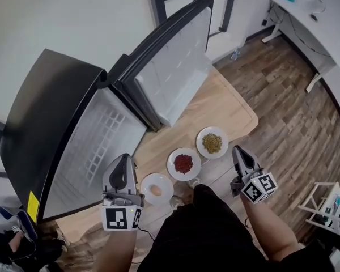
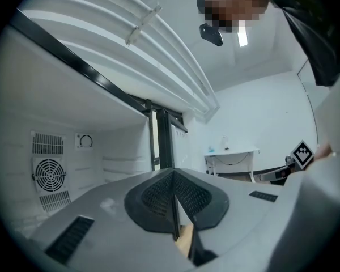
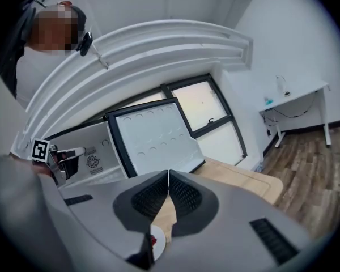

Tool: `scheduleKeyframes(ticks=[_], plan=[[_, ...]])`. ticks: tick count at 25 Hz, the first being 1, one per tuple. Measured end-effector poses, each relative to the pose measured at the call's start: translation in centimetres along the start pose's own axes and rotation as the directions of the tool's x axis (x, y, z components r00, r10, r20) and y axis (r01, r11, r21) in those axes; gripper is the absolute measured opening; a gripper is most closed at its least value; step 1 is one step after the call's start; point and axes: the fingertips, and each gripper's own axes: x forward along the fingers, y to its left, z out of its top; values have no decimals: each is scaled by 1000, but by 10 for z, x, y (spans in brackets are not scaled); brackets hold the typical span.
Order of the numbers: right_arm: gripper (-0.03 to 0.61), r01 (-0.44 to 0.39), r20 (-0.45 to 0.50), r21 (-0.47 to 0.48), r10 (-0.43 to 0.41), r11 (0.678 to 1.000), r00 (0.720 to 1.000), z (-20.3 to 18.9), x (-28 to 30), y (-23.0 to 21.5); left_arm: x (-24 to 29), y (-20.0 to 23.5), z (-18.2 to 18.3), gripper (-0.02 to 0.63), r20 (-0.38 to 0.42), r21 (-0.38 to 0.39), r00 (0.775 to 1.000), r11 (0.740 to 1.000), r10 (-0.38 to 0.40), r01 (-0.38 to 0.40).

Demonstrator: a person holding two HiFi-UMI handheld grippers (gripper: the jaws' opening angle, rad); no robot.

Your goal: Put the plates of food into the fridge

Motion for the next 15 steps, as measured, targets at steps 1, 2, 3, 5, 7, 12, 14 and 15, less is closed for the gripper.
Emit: scheduleKeyframes(ticks=[1, 2, 3, 5, 7, 12, 14, 15], plan=[[23, 14, -9, 16, -14, 1000, 1000, -8, -1, -6, 5, -3, -2, 3, -1, 3, 1000, 1000, -13, 13], [23, 24, -16, 37, -24, 999, 1000, -15, -2, -12, 10, -6, -5, 4, -5, 6, 1000, 1000, -24, 24], [23, 34, -17, 59, -33, 998, 999, -23, -4, -18, 15, -10, -8, 3, -12, 16, 999, 999, -36, 36], [23, 60, -7, 95, -60, 994, 998, -37, -7, -30, 23, -17, -13, 3, -24, 53, 998, 996, -64, 65], [25, 92, -2, 133, -92, 987, 996, -53, -5, -41, 27, -20, -13, 5, -30, 79, 996, 994, -78, 81], [82, 170, 7, 376, -186, 911, 983, -86, -13, -82, 40, -30, -21, 4, -61, 98, 994, 990, -96, 102], [89, 203, -22, 419, -214, 885, 977, -101, -14, -95, 41, -34, -21, 4, -65, 107, 992, 988, -106, 112], [89, 219, -40, 431, -225, 875, 974, -107, -14, -100, 40, -34, -21, 3, -68, 109, 992, 988, -107, 114]])
